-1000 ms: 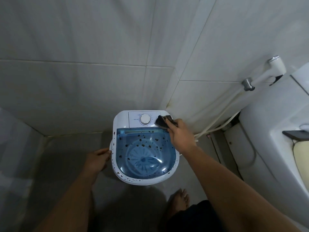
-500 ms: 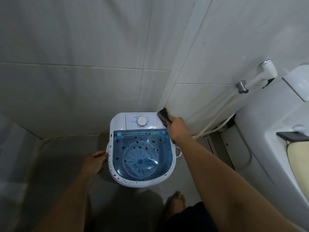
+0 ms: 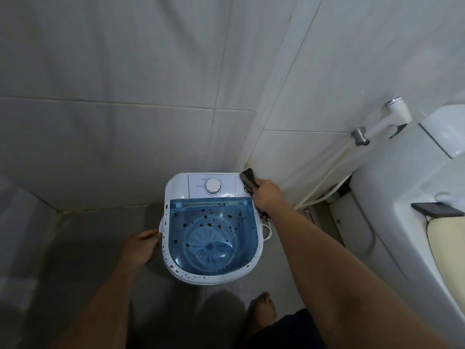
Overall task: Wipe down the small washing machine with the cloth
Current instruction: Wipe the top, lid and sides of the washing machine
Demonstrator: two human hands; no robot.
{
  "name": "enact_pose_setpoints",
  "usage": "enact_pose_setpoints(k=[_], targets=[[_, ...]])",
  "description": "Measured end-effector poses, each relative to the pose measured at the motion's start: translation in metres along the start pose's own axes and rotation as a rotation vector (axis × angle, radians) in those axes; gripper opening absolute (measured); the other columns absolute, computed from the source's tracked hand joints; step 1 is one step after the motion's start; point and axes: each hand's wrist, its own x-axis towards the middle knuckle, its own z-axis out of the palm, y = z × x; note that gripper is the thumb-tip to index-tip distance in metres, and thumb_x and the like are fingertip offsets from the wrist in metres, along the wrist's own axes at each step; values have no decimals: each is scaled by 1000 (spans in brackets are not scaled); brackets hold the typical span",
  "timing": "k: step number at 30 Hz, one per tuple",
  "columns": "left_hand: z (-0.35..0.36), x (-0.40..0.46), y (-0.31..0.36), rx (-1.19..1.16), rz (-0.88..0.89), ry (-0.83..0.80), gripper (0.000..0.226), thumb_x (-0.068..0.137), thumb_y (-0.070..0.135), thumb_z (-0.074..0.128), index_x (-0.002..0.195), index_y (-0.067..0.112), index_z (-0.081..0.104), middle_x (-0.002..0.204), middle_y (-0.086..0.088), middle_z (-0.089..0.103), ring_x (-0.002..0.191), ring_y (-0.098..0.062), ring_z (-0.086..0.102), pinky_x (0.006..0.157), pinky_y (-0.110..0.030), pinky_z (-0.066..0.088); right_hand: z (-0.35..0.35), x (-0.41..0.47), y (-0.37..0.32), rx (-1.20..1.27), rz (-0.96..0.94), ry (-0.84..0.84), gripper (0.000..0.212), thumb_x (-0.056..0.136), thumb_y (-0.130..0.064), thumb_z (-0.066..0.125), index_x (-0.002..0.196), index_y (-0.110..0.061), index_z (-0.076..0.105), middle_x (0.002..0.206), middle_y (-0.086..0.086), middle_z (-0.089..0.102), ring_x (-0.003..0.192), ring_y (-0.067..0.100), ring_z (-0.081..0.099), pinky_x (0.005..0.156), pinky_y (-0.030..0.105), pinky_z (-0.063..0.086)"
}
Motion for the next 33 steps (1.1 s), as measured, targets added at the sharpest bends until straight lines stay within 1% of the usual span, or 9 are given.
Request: enact_pose_setpoints(k=[3,7,11,14,17,23,27,30,33], targets=[[-1,4,-2,13,6,4,28,93,20,65,121,17,69,108,-9,73,104,-25,67,92,-46,53,-5,-12,20,-7,115,-59,29,96,-13,50,120,-3,64,114,18,69,84,29,57,74,31,44],[-2,8,-6,59,13,-18,26,95,21,61,120,17,67,107,-9,72,103,-28,67,93,-50,53,-4,-28,59,-137,241,-161,39,104,-21,44,132,0,58,136,20,60,123,36,57,99,36,46],[-2,11,-7,78,16,-23,26,96,23,60,121,17,66,112,-9,71,105,-27,66,98,-53,51,-10,-34,67,58,245,-3,36,97,-10,48,130,-3,61,125,22,67,113,37,64,79,30,45],[0,10,-7,58,9,-17,28,96,22,60,123,15,65,113,-10,70,108,-27,65,100,-52,49,0,-44,47,289,76,111,45,101,-11,48,145,-19,53,131,14,66,117,34,61,93,26,44],[2,10,-8,42,17,-3,28,95,20,62,123,14,66,111,-12,71,105,-27,66,96,-48,51,20,-56,35,375,-26,103,45,104,-14,46,148,-25,50,127,11,68,109,30,64,88,21,40],[2,12,-9,64,36,-5,31,96,22,61,125,14,66,113,-13,71,107,-29,66,94,-43,50,43,-93,67,311,-64,121,50,101,-23,48,149,-40,45,125,14,67,107,33,65,95,36,53],[2,11,-8,86,39,-3,28,95,21,61,121,14,68,109,-13,72,105,-29,67,95,-44,50,42,-99,96,195,108,-1,45,103,-18,44,146,-26,50,125,17,68,108,37,66,85,31,52],[1,16,-11,79,32,3,31,94,23,64,122,12,68,109,-13,73,102,-28,69,98,-45,51,31,-93,93,330,180,161,46,103,-13,43,148,-23,48,124,17,69,103,36,67,73,23,45],[1,18,-13,70,28,11,28,94,25,63,120,14,69,108,-11,73,101,-26,69,98,-47,52,26,-86,67,407,53,251,49,102,-9,46,149,-23,49,128,9,68,109,28,65,83,14,38]])
